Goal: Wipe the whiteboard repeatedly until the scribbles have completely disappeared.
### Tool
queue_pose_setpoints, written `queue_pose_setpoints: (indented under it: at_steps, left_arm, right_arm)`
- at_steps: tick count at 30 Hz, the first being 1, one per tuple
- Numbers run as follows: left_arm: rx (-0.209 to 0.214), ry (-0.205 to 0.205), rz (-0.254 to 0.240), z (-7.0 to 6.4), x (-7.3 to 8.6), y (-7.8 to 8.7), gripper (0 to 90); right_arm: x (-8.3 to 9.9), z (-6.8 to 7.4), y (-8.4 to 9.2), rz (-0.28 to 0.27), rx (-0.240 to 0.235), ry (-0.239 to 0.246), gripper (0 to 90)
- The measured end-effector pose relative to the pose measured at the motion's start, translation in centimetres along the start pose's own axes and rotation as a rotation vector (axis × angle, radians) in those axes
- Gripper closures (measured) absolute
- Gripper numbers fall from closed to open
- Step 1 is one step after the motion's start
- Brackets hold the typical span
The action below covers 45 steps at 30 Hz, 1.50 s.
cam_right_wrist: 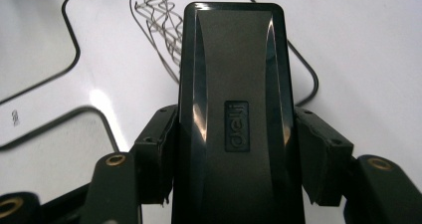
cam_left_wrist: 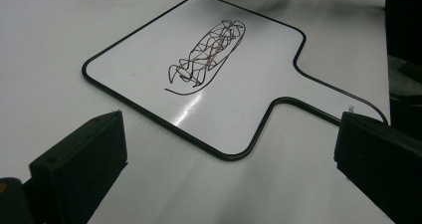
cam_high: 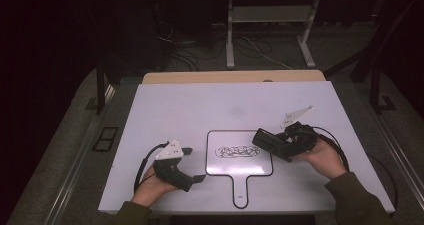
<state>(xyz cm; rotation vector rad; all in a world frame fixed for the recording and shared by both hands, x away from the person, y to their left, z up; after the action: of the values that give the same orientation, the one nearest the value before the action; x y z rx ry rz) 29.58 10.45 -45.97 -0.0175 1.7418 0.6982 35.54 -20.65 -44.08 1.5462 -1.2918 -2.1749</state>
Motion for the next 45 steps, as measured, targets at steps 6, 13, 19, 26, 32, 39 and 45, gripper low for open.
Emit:
queue_pose_setpoints:
  at_steps: [6, 13, 19, 26, 32, 39, 45]
  left_arm:
    - [-0.005, -0.001, -0.003, 0.1, 0.0, 0.0, 0.0]
    - [-0.005, -0.003, -0.003, 0.1, 0.0, 0.0, 0.0]
    - [-0.005, -0.001, -0.001, 0.1, 0.0, 0.0, 0.0]
    - [-0.003, -0.004, 0.002, 0.1, 0.0, 0.1, 0.0]
    - [-0.003, -0.004, 0.002, 0.1, 0.0, 0.2, 0.0]
    - [-0.002, -0.005, 0.003, 0.0, 0.0, 0.1, 0.0]
    - [-0.002, -0.004, 0.000, 0.0, 0.0, 0.1, 0.0]
  right_arm:
    - [-1.0, 0.1, -1.4, 0.022, -0.005, 0.017, 38.6]
    - [-1.9, 0.2, -3.2, 0.036, -0.016, 0.039, 38.6]
    - [-2.7, 0.2, -4.6, 0.041, -0.020, 0.056, 38.5]
    - [-3.1, 0.2, -5.8, 0.063, -0.013, 0.074, 38.7]
    - [-2.8, 0.0, -6.2, 0.079, -0.007, 0.098, 38.7]
    - [-2.6, 0.0, -6.6, 0.096, -0.012, 0.097, 38.6]
    - [-2.6, -0.1, -6.6, 0.112, -0.013, 0.095, 38.4]
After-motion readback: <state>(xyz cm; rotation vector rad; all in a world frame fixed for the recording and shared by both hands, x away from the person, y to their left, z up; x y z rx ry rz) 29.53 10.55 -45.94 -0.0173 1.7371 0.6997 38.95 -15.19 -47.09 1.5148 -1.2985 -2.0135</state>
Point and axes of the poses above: each handheld gripper's, and its own axes: y roughly backward along the jaws, x roughly out of its underside, z roughly to its left, the point moved 6 cm from there along -y, roughly forward along the jaws, and after that the axes turned 6 degrees about -z, right-handed, at the moved point
